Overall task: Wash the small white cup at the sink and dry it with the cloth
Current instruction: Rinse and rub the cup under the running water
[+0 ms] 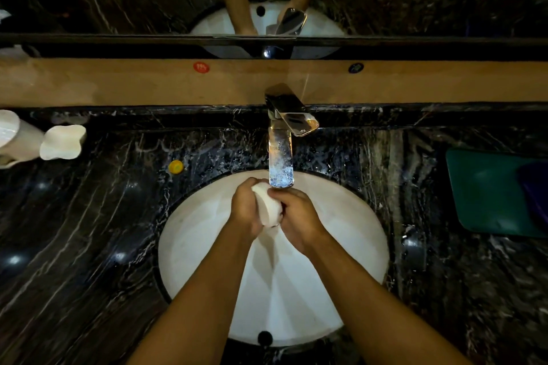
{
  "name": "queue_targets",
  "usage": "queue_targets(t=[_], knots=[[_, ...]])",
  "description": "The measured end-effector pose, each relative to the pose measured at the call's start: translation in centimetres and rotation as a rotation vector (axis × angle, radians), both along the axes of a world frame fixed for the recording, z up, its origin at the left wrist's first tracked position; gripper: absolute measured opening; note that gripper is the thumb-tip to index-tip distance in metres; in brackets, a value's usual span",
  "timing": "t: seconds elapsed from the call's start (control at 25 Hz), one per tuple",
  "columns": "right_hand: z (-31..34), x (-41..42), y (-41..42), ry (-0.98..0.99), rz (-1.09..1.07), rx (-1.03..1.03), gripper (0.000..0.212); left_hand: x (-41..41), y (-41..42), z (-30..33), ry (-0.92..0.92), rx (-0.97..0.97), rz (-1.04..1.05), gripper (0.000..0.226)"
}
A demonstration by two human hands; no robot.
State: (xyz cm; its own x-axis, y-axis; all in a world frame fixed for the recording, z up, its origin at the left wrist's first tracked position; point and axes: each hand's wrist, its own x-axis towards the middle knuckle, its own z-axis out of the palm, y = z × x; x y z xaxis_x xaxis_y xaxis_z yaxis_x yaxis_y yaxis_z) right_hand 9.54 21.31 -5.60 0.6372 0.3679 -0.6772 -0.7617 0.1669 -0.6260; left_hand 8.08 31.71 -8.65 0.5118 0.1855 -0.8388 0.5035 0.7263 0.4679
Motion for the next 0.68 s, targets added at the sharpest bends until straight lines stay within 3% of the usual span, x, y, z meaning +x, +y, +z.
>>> queue_targets(t=[0.12, 0.2, 0.28, 0.36, 0.48, 0.56, 0.68], knots=[[0.0, 0.2, -0.2, -0.066, 0.052, -0.086, 0.022, 0.1, -0.2, -0.6, 0.004, -0.098, 0.011, 0.029], [-0.2, 0.4, 0.3, -0.066, 0.067, -0.306, 0.019, 0.0, -0.6, -1.0, 0.05, 0.042, -0.048, 0.031], [-0.2, 0.8, 0.8, 0.055, 0.038, -0.409, 0.016, -0.4, -1.0, -1.2, 0.084, 0.191, -0.097, 0.029], [0.4, 0.8, 1.1, 0.165, 0.037, -0.348, 0.019, -1.0, -0.9, -1.5, 0.092, 0.198, -0.083, 0.026], [0.4, 0.3, 1.4, -0.01, 0.12, -0.329, 0.028, -1.3, -0.2, -1.5, 0.064, -0.046, 0.051, 0.021], [0.2, -0.5, 1.1, -0.104, 0.08, -0.27, 0.021, -1.3, 0.0, -1.2, 0.029, -0.142, 0.117, 0.025], [0.0, -0.4, 0.4, -0.166, 0.089, -0.285, 0.015, -1.8, -0.1, -1.3, -0.037, -0.012, 0.085, 0.035]])
